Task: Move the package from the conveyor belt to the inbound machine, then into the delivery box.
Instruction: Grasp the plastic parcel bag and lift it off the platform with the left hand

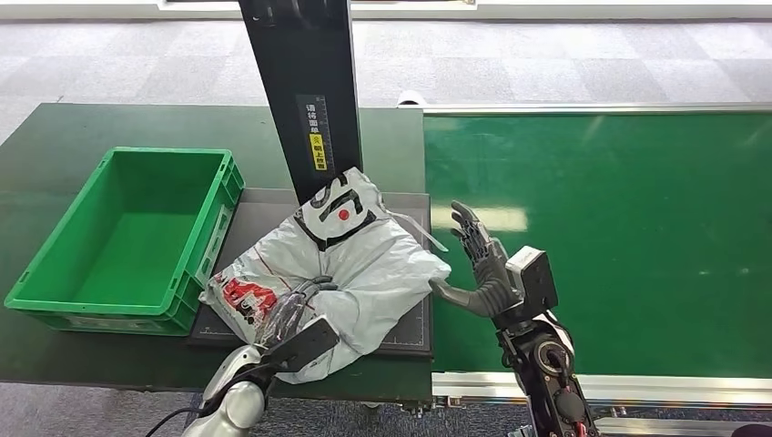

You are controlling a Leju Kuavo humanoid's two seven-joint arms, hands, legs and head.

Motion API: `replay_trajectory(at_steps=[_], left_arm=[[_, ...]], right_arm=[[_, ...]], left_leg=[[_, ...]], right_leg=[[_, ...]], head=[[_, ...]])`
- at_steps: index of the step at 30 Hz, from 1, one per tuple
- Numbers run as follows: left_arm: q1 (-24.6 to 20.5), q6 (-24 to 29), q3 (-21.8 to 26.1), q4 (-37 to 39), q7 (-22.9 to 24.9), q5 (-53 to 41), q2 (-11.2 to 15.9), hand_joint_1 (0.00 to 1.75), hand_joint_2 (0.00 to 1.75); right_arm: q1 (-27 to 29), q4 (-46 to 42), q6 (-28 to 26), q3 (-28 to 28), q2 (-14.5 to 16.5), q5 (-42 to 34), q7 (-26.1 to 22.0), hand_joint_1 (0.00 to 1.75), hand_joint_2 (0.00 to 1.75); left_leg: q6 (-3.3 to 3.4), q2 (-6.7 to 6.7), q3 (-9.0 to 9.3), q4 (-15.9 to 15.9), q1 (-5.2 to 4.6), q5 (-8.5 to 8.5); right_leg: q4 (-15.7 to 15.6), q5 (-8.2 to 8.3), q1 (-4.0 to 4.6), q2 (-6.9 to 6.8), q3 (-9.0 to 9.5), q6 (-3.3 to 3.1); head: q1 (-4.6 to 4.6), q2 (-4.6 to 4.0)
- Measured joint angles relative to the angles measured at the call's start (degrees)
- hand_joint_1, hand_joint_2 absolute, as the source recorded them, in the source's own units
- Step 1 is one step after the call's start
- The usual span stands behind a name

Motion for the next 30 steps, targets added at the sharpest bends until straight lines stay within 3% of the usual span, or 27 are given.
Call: replay_trajectory(at_steps=[6, 17, 20, 25, 30], left_arm=[[0.0, 0.3, 0.4, 0.1, -4.9, 3.2, 0.0, 1.75, 1.75], [1.4, 6.1, 0.7, -1.6, -9.2, 8.4, 0.0, 1.75, 1.75], [2.4, 11.1, 1.4, -3.0, -13.8, 11.9, -0.2, 1.75, 1.75], [3.8, 22.9, 1.9, -8.1, -25.9, 18.1, -0.2, 1.75, 1.75], [4.2, 35.1, 3.4, -13.6, -28.8, 12.2, -0.4, 1.75, 1.75]], right_arm=[[0.0, 0.1, 4.0, 0.0, -0.1, -3.2, -0.3, 0.00, 1.75], [-0.1, 0.4, 3.4, 0.1, -0.8, -3.4, -0.3, 0.00, 1.75], [-0.1, 0.4, 2.9, 0.1, -1.0, -3.6, -0.3, 0.00, 1.75], [-1.1, 1.0, 2.5, 0.7, -1.4, -4.9, -0.5, 0.00, 1.75], [-1.9, 1.7, 1.5, 1.5, -1.7, -5.5, -1.0, 0.00, 1.75]], left_leg=[[0.01, -0.01, 0.03, 0.0, 0.00, 0.02], [0.01, 0.00, -0.17, 0.0, 0.00, 0.02], [0.01, 0.02, -0.24, 0.0, 0.00, 0.02], [0.00, 0.01, -0.37, 0.0, 0.00, 0.02], [0.00, 0.01, -0.40, 0.0, 0.00, 0.02]], right_leg=[[0.0, 0.01, 0.00, 0.00, -0.02, 0.01], [0.0, 0.01, 0.00, 0.02, -0.25, 0.01], [0.0, 0.01, 0.01, 0.03, -0.35, 0.01], [0.0, 0.02, 0.01, 0.04, -0.46, 0.00], [0.0, 0.01, 0.01, 0.02, -0.48, 0.00]], head=[[-0.01, 0.01], [-0.01, 0.00], [-0.01, 0.02], [-0.01, 0.00], [-0.01, 0.02]])
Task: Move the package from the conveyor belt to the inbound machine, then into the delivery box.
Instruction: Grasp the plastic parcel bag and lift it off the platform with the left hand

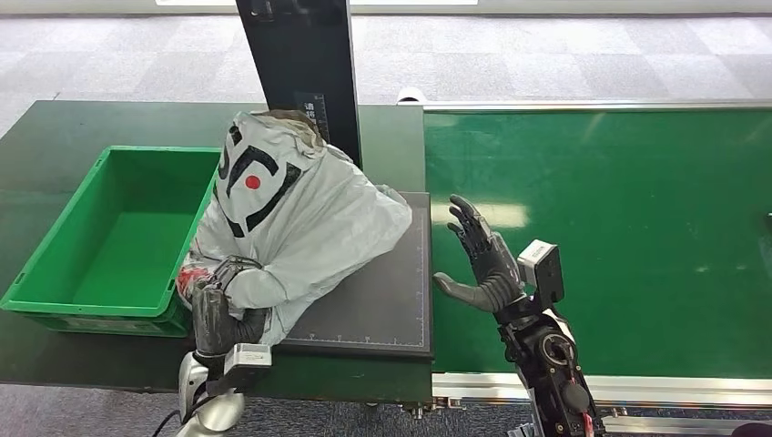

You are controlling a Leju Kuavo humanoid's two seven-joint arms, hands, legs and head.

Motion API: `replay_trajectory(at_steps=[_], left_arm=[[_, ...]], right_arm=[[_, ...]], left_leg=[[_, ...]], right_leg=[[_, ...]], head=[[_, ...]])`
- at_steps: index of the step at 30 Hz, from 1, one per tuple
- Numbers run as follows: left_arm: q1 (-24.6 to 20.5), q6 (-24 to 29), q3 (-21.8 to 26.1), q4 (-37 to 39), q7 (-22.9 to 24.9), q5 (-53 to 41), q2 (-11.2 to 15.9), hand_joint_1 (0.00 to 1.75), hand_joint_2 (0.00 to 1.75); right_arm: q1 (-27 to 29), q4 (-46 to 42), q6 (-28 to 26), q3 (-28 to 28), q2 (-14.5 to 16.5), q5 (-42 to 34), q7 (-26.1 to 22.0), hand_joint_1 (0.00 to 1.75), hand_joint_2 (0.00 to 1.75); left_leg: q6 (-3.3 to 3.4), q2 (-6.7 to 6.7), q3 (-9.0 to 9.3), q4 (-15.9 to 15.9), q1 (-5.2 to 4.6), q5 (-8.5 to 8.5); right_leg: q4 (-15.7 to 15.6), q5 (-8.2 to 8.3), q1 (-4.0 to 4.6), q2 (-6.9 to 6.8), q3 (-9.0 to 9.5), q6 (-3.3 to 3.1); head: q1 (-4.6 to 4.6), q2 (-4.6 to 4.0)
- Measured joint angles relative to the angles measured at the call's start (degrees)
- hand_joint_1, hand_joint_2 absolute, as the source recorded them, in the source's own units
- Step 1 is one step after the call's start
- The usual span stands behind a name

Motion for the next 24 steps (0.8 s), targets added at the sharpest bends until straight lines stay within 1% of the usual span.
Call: replay_trajectory(at_steps=[2, 5, 9, 11, 14, 15, 19, 24], left_arm=[[0.0, 1.4, 1.8, -1.4, 0.0, -2.8, -0.3, 1.75, 1.75], [0.0, 1.7, 4.7, -3.7, -0.1, -7.1, -1.0, 1.75, 1.75], [-1.2, 1.8, 12.3, -8.3, -0.1, -16.1, -3.0, 1.75, 1.75], [-2.3, 1.9, 15.5, -9.2, -0.1, -17.3, -3.6, 1.75, 1.75], [-2.7, 1.9, 16.8, -9.5, 0.0, -17.6, -3.7, 1.75, 1.75], [-3.1, 2.0, 18.5, -9.8, 0.0, -17.8, -4.0, 1.75, 1.75], [-6.4, 2.1, 28.4, -10.7, 0.0, -20.6, -5.5, 1.75, 1.75], [-11.4, 2.1, 38.2, -6.2, 0.0, -24.2, -5.4, 1.75, 1.75]], right_arm=[[0.0, 0.1, -0.3, 0.1, -0.1, -0.1, -0.1, 0.00, 1.75], [0.1, 0.1, -0.7, 0.2, -0.3, -0.1, -0.1, 0.00, 1.75], [0.7, 0.1, -1.4, 0.4, -0.3, 0.2, -0.1, 0.00, 1.75], [0.9, 0.0, -1.6, 0.4, -0.3, 0.4, -0.1, 0.00, 1.75], [1.0, 0.0, -1.7, 0.4, -0.3, 0.5, -0.1, 0.00, 1.75], [1.0, 0.0, -1.7, 0.4, -0.3, 0.5, -0.1, 0.00, 1.75], [1.6, -0.6, -2.2, 0.4, -0.2, 0.8, -0.1, 0.00, 1.75], [3.1, -2.2, -2.8, 0.4, -0.3, 1.4, 0.1, 0.00, 1.75]], left_leg=[[0.00, 0.03, 0.00, 0.0, 0.00, 0.00], [0.00, 0.04, -0.01, 0.0, 0.00, 0.00], [0.00, 0.06, -0.02, 0.0, 0.00, 0.01], [0.00, 0.06, -0.02, 0.0, 0.01, 0.01], [0.00, 0.06, -0.01, 0.0, 0.01, 0.01], [-0.01, 0.06, -0.01, 0.0, 0.01, 0.01], [-0.01, 0.04, -0.06, 0.0, 0.01, 0.01], [-0.01, 0.04, -0.05, 0.0, 0.02, 0.01]], right_leg=[[0.0, 0.00, 0.00, 0.02, -0.02, 0.00], [0.0, 0.00, 0.00, 0.03, -0.06, 0.00], [0.0, 0.01, 0.01, 0.04, -0.07, -0.01], [0.0, 0.02, 0.01, 0.05, -0.08, -0.02], [0.0, 0.02, 0.01, 0.04, -0.08, -0.02], [0.0, 0.02, 0.02, 0.04, -0.08, -0.02], [0.0, 0.02, 0.02, 0.04, -0.09, -0.02], [0.0, 0.02, 0.02, 0.04, -0.12, -0.02]], head=[[0.00, -0.01], [-0.01, -0.02], [0.00, -0.01], [-0.01, -0.01], [-0.02, -0.01], [-0.01, -0.01], [0.02, -0.02], [0.00, -0.01]])
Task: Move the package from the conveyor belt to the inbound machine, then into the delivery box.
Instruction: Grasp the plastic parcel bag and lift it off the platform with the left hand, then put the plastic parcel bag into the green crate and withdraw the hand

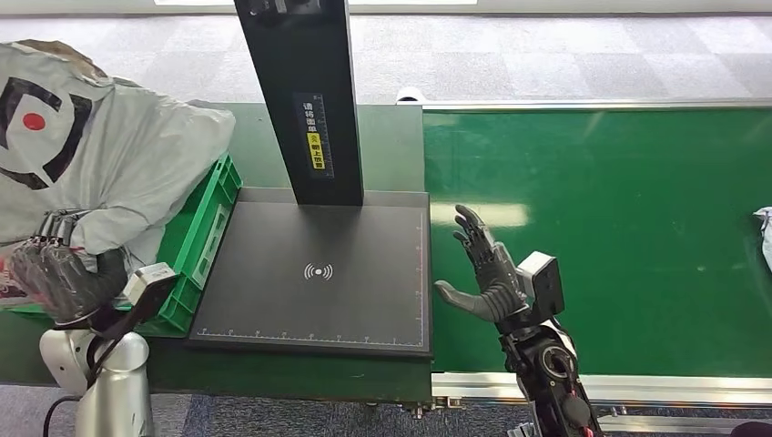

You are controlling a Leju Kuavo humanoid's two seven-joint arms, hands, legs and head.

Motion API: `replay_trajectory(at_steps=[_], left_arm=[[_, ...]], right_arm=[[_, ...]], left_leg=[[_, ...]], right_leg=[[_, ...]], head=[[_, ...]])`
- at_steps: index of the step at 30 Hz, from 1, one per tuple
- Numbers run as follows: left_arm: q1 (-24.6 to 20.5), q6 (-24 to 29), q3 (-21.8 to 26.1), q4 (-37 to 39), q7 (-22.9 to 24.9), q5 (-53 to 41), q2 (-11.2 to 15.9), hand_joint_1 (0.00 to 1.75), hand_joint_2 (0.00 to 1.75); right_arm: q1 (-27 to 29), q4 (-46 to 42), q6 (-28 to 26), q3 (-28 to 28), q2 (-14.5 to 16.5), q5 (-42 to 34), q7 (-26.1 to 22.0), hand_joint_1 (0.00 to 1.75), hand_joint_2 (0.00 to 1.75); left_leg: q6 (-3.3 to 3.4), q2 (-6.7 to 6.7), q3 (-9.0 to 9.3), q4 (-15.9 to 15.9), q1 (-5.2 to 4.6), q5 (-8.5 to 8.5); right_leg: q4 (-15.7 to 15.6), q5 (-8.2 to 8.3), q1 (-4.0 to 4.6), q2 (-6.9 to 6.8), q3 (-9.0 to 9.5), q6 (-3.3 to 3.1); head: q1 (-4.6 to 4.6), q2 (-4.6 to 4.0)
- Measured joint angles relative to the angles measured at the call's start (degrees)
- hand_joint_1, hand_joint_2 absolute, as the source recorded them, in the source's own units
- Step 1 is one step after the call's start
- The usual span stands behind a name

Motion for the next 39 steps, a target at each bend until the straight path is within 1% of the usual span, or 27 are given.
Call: replay_trajectory(at_steps=[3, 4, 5, 6, 7, 8, 9, 10, 11, 14, 15, 18, 19, 20, 22, 24, 26, 27, 29, 31, 34, 36, 39], left_arm=[[-1.9, 0.0, 3.7, 3.0, 0.3, -1.5, 0.4, 1.75, 1.75], [-2.3, 0.0, 4.3, 3.9, 1.0, -1.9, 0.5, 1.75, 1.75], [-2.7, -0.4, 4.5, 5.1, 3.1, -2.6, 0.9, 1.75, 1.75], [-3.0, -1.2, 4.2, 6.5, 6.3, -3.4, 1.5, 1.75, 1.75], [-3.3, -2.8, 3.2, 8.2, 10.7, -3.9, 2.5, 1.73, 1.75], [-3.4, -5.1, 1.8, 10.1, 15.6, -4.0, 3.7, 1.70, 1.75], [-3.5, -7.6, 0.2, 11.8, 19.6, -3.5, 4.9, 1.63, 1.75], [-3.5, -10.2, -1.4, 13.3, 22.8, -2.6, 6.1, 1.52, 1.75], [-3.5, -12.1, -2.8, 14.4, 24.6, -1.7, 7.0, 1.44, 1.75], [-3.3, -15.3, -5.8, 17.0, 26.8, 0.6, 9.3, 1.21, 1.75], [-3.2, -15.7, -6.4, 17.5, 27.1, 1.2, 9.9, 1.06, 1.75], [-3.0, -15.7, -7.5, 18.3, 27.4, 1.9, 11.0, 0.25, 1.75], [-2.8, -15.4, -7.8, 18.5, 27.5, 2.0, 11.3, 0.07, 1.75], [-2.7, -14.7, -7.9, 18.5, 27.6, 1.9, 11.5, 0.00, 1.75], [-2.4, -12.2, -8.1, 18.6, 27.8, 1.6, 11.8, 0.00, 1.75], [-2.1, -8.8, -8.1, 18.6, 27.5, 1.8, 11.9, 0.00, 1.75], [-1.6, -5.0, -8.1, 18.4, 25.9, 3.3, 12.0, 0.00, 1.75], [-1.3, -3.3, -7.9, 18.0, 24.2, 4.5, 11.9, 0.00, 1.75], [-0.8, -0.9, -6.8, 16.1, 18.1, 7.5, 11.2, 0.00, 1.75], [-0.5, -0.1, -4.8, 13.5, 11.1, 10.8, 10.0, 0.00, 1.75], [-0.2, 0.1, -1.6, 9.2, 3.4, 15.4, 7.8, 0.00, 1.75], [0.2, 0.1, -0.2, 5.4, 0.7, 18.2, 6.5, 0.00, 1.75], [0.6, 0.1, 0.8, 0.5, 0.0, 20.2, 5.2, 0.00, 1.75]], right_arm=[[0.6, -0.7, 0.0, 0.0, 0.0, 0.3, 0.1, 0.00, 1.75], [0.7, -0.9, -0.1, 0.0, 0.0, 0.3, 0.1, 0.00, 1.75], [0.8, -1.0, -0.1, 0.0, 0.0, 0.3, 0.2, 0.00, 1.75], [0.9, -1.1, -0.2, 0.0, 0.0, 0.4, 0.2, 0.00, 1.75], [0.9, -1.2, -0.2, 0.0, 0.0, 0.5, 0.2, 0.00, 1.75], [1.0, -1.3, 0.0, -0.1, -0.1, 0.7, 0.2, 0.00, 1.75], [1.0, -1.4, 0.2, -0.2, -0.1, 0.9, 0.3, 0.00, 1.75], [1.0, -1.5, 0.4, -0.3, -0.1, 1.2, 0.3, 0.00, 1.75], [1.0, -1.5, 0.8, -0.4, -0.1, 1.5, 0.3, 0.00, 1.75], [0.9, -1.5, 1.4, -0.5, 0.0, 2.2, 0.3, 0.00, 1.75], [0.8, -1.4, 1.5, -0.5, 0.1, 2.3, 0.4, 0.00, 1.75], [0.5, -1.4, 1.6, -0.5, 0.3, 2.6, 0.5, 0.00, 1.75], [0.4, -1.4, 1.7, -0.5, 0.3, 2.6, 0.6, 0.00, 1.75], [0.3, -1.4, 1.7, -0.5, 0.4, 2.6, 0.6, 0.00, 1.75], [0.2, -1.3, 1.8, -0.5, 0.4, 2.7, 0.7, 0.00, 1.75], [-0.1, -1.2, 1.9, -0.5, 0.4, 2.6, 0.7, 0.00, 1.75], [-0.2, -1.1, 2.0, -0.5, 0.4, 2.5, 0.7, 0.00, 1.75], [-0.2, -1.0, 2.0, -0.5, 0.4, 2.5, 0.6, 0.00, 1.75], [-0.2, -0.9, 2.0, -0.5, 0.4, 2.4, 0.6, 0.00, 1.75], [-0.2, -0.9, 2.0, -0.5, 0.5, 2.3, 0.6, 0.00, 1.75], [-0.2, -0.7, 1.8, -0.5, 0.7, 2.1, 0.6, 0.00, 1.75], [-0.2, -0.5, 1.7, -0.4, 0.7, 1.9, 0.4, 0.00, 1.75], [-0.2, -0.3, 1.4, -0.3, 0.7, 1.6, 0.1, 0.00, 1.75]], left_leg=[[0.00, 0.01, 0.00, 0.0, 0.01, 0.00], [0.00, 0.01, -0.01, 0.0, 0.00, 0.00], [0.00, 0.01, -0.01, 0.0, 0.00, 0.00], [0.00, 0.01, -0.01, 0.0, 0.00, 0.00], [0.00, 0.02, -0.01, 0.0, -0.01, 0.00], [0.00, 0.04, -0.02, 0.0, -0.01, 0.00], [0.00, 0.06, -0.02, 0.0, 0.00, 0.00], [0.00, 0.07, -0.03, 0.0, 0.00, 0.00], [0.00, 0.08, -0.04, 0.0, 0.00, 0.00], [0.00, 0.07, -0.06, 0.0, 0.00, 0.00], [0.00, 0.07, -0.07, 0.0, 0.00, 0.00], [0.00, 0.06, -0.07, 0.0, -0.01, 0.00], [0.00, 0.06, -0.08, 0.0, -0.01, 0.00], [0.00, 0.06, -0.08, 0.0, 0.00, 0.00], [0.00, 0.07, -0.08, 0.0, 0.00, 0.00], [0.00, 0.07, -0.08, 0.0, 0.00, 0.00], [0.00, 0.06, -0.08, 0.0, 0.00, 0.00], [0.00, 0.06, -0.08, 0.0, 0.00, 0.00], [0.00, 0.06, -0.10, 0.0, 0.00, 0.00], [0.00, 0.06, -0.12, 0.0, 0.00, 0.00], [0.00, 0.06, -0.13, 0.0, 0.00, 0.00], [0.00, 0.06, -0.13, 0.0, 0.00, 0.00], [0.00, 0.04, -0.13, 0.0, 0.00, 0.00]], right_leg=[[0.0, 0.00, 0.01, 0.00, -0.02, -0.01], [0.0, 0.00, 0.01, 0.00, -0.03, -0.01], [0.0, 0.00, 0.00, 0.00, -0.03, -0.01], [0.0, 0.00, 0.00, 0.01, -0.04, -0.01], [0.0, 0.00, 0.00, 0.01, -0.05, -0.01], [0.0, 0.00, 0.00, 0.02, -0.05, 0.00], [0.0, 0.01, 0.00, 0.03, -0.06, 0.00], [0.0, 0.01, 0.00, 0.04, -0.05, 0.00], [0.0, 0.01, 0.00, 0.04, -0.05, 0.00], [0.0, 0.01, 0.00, 0.04, -0.05, 0.00], [0.0, 0.01, 0.00, 0.04, -0.05, 0.00], [0.0, 0.00, 0.00, 0.03, -0.06, -0.01], [0.0, 0.00, 0.00, 0.03, -0.06, -0.01], [0.0, 0.00, 0.00, 0.04, -0.06, -0.01], [0.0, 0.00, 0.00, 0.04, -0.06, -0.01], [0.0, 0.01, 0.00, 0.04, -0.06, -0.01], [0.0, 0.01, 0.00, 0.04, -0.07, -0.01], [0.0, 0.00, 0.00, 0.04, -0.07, -0.01], [0.0, 0.00, 0.00, 0.04, -0.09, -0.01], [0.0, 0.00, 0.00, 0.04, -0.10, -0.01], [0.0, 0.00, 0.00, 0.04, -0.11, -0.01], [0.0, 0.00, 0.00, 0.04, -0.11, -0.01], [0.0, 0.00, 0.00, 0.03, -0.11, -0.01]], head=[[-0.01, 0.00], [0.00, 0.00], [0.00, 0.00], [0.01, 0.00], [0.01, 0.00], [0.00, -0.01], [-0.01, -0.01], [-0.01, -0.01], [-0.01, -0.01], [0.01, -0.01], [0.01, -0.01], [0.00, -0.02], [0.01, -0.02], [0.01, -0.01], [0.01, -0.01], [0.01, -0.01], [0.01, -0.01], [0.01, 0.00], [0.01, 0.01], [0.01, 0.01], [0.01, -0.01], [0.01, 0.00], [0.01, 0.00]])
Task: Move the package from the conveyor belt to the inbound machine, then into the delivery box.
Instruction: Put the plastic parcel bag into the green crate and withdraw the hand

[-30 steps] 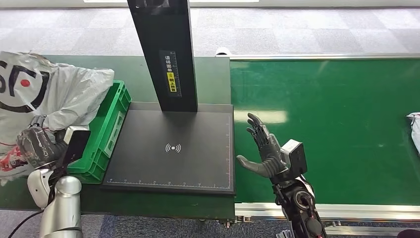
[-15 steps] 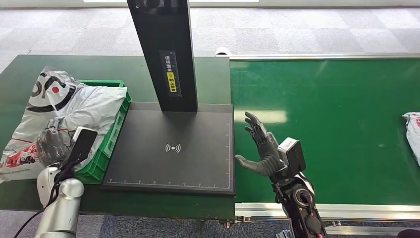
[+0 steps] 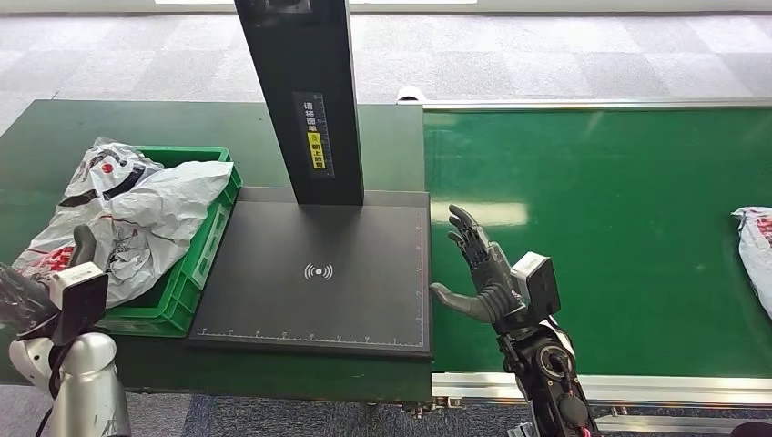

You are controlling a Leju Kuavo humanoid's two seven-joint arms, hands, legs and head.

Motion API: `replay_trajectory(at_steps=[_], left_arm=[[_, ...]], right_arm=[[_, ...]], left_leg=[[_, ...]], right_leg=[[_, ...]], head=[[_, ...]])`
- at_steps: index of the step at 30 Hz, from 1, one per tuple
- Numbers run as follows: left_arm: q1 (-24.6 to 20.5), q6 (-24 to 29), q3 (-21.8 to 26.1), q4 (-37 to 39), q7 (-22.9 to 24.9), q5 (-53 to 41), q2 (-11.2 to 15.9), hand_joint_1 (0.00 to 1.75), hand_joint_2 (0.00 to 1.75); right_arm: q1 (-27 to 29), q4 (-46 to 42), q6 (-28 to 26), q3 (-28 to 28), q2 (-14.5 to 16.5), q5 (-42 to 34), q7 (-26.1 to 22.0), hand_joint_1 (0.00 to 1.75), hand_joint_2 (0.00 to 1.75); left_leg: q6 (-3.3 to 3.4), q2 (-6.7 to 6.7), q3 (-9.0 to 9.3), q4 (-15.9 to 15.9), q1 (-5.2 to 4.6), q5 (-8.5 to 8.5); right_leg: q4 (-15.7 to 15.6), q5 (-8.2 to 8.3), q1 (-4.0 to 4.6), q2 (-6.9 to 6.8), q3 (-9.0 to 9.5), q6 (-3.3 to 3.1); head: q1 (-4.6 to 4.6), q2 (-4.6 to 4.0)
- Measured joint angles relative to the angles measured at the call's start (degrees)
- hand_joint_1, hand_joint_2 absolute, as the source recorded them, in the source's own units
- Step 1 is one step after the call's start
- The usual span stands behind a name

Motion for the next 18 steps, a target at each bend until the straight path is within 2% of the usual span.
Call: replay_trajectory(at_steps=[9, 12, 15, 18], left_arm=[[1.2, 0.0, 0.6, -14.3, -0.2, 3.5, -2.4, 0.00, 1.75], [2.2, 0.0, -0.5, -17.6, -0.2, 7.9, -2.6, 0.00, 1.75], [4.0, -0.5, -5.0, -18.7, -0.2, 17.8, -1.3, 0.00, 1.75], [5.7, -2.6, -13.3, -17.3, -0.2, 26.4, 1.9, 0.00, 1.75]], right_arm=[[0.0, 0.3, -0.7, 0.5, 0.0, -0.6, -0.2, 0.00, 1.75], [0.1, 0.3, -1.1, 0.5, 0.0, -0.7, -0.3, 0.00, 1.75], [0.2, 0.3, -1.5, 0.5, 0.0, -0.9, -0.4, 0.00, 1.75], [0.4, 0.3, -1.6, 0.5, -0.1, -1.1, -0.5, 0.00, 1.75]], left_leg=[[0.00, 0.00, 0.00, 0.0, 0.00, 0.00], [0.00, 0.01, 0.01, 0.0, 0.00, 0.00], [0.00, 0.01, 0.02, 0.0, 0.00, 0.00], [0.00, -0.01, 0.01, 0.0, 0.00, 0.00]], right_leg=[[0.0, 0.00, 0.00, 0.01, -0.01, 0.00], [0.0, 0.00, 0.00, 0.01, -0.02, 0.00], [0.0, 0.00, 0.00, 0.00, -0.05, 0.00], [0.0, 0.00, 0.00, -0.01, -0.03, 0.00]], head=[[0.00, 0.00], [0.00, -0.01], [0.00, -0.01], [-0.01, 0.00]])
